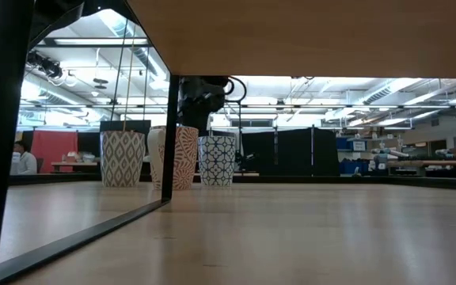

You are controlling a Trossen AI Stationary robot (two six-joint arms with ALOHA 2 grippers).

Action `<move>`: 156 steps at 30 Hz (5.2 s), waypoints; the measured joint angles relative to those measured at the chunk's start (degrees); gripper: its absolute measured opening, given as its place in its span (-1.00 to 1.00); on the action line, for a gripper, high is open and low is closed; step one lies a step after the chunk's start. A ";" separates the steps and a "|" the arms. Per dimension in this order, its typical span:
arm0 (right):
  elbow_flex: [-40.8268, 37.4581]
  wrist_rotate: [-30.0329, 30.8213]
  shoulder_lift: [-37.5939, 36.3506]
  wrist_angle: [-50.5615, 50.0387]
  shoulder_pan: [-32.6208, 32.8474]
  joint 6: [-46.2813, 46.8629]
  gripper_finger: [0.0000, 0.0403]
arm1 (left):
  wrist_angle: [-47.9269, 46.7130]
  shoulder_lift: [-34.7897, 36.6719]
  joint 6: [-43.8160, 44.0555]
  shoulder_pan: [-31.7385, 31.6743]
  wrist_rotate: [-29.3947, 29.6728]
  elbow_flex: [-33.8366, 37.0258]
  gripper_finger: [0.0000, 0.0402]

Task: Place coffee mugs
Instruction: Put the blue patterned mug on the shelf

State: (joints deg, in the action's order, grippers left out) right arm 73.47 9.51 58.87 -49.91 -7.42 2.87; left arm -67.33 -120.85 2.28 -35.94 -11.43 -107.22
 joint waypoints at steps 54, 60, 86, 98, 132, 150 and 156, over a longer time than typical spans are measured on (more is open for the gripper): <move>-0.04 -0.20 0.02 0.49 -0.02 -1.99 -0.36 | -8.53 0.51 3.89 3.26 -0.41 -16.16 -0.90; -0.04 -0.16 0.02 0.48 -0.01 -2.00 -0.35 | -11.37 0.56 8.85 6.19 -0.46 -25.79 -0.91; -0.04 -0.56 0.02 -5.69 0.50 -4.19 -0.36 | -4.91 2.54 31.68 27.96 -5.06 -27.58 -0.91; -0.04 -5.11 0.00 -4.15 1.07 1.60 -0.35 | -3.91 2.52 34.85 31.13 -3.22 -27.56 -0.91; -0.04 -5.28 0.00 -4.17 1.07 -0.48 -0.36 | -2.96 2.48 48.14 43.07 2.60 -27.54 -0.89; -0.04 -5.10 0.00 -4.17 1.07 -0.48 -0.35 | -2.94 2.33 48.14 44.56 3.35 -27.49 -0.89; -0.04 -5.10 0.00 -4.17 1.07 -0.48 -0.36 | -2.86 2.33 48.14 44.91 3.51 -27.25 -0.89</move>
State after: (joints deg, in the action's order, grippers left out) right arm 73.43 4.40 58.87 -54.08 -6.35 2.39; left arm -70.19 -118.52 50.41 8.97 -7.92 -134.47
